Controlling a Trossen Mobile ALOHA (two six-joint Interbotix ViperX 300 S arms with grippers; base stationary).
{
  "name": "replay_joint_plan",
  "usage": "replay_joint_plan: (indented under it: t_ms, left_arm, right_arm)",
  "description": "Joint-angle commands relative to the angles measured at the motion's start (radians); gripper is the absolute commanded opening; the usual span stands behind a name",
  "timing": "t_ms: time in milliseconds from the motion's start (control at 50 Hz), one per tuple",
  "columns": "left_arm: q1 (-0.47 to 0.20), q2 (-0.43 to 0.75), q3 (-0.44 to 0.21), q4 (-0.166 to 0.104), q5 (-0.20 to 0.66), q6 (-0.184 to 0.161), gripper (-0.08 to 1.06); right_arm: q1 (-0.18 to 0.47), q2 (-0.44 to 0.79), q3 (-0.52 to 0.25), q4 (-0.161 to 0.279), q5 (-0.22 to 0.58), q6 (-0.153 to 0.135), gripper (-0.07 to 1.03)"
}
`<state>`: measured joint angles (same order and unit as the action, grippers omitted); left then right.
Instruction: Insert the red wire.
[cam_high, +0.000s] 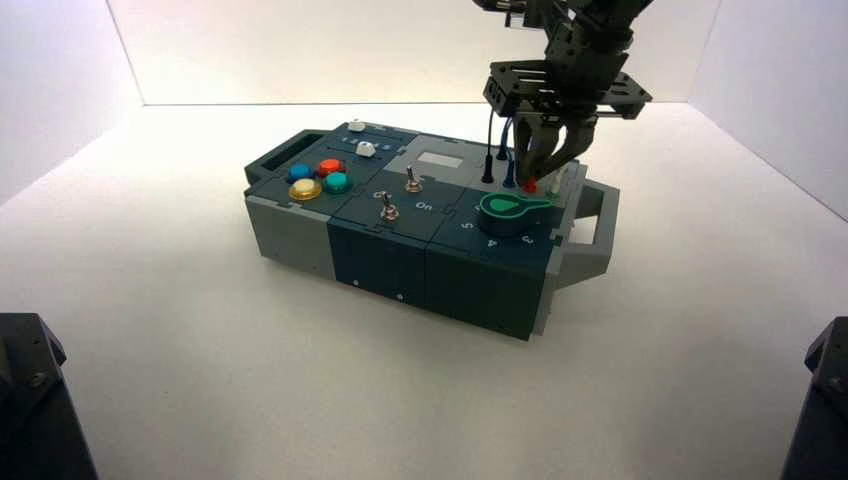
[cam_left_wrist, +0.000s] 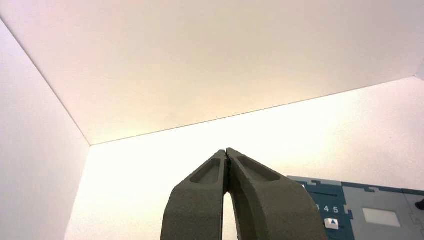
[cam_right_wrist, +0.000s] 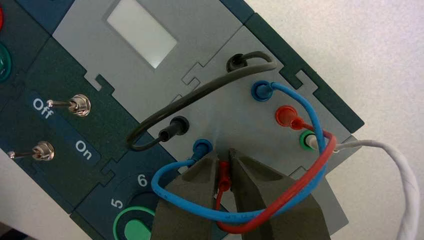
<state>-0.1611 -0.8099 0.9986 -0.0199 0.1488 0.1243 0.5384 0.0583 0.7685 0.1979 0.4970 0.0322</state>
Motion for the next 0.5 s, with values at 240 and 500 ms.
replay_joint_plan:
  t_ms: [240,500]
  left_arm:
    - [-0.003,-0.002,-0.002,0.005,-0.005,0.002,-0.03]
    - [-0.003,-0.011,-0.003,0.003,-0.005,0.002,-0.03]
  right_arm:
    - [0.092,-0.032,0.063,0.014,-0.044,-0.003,0.19]
    - [0.092,-0.078,0.086,0.018,-0.069,0.0,0.24]
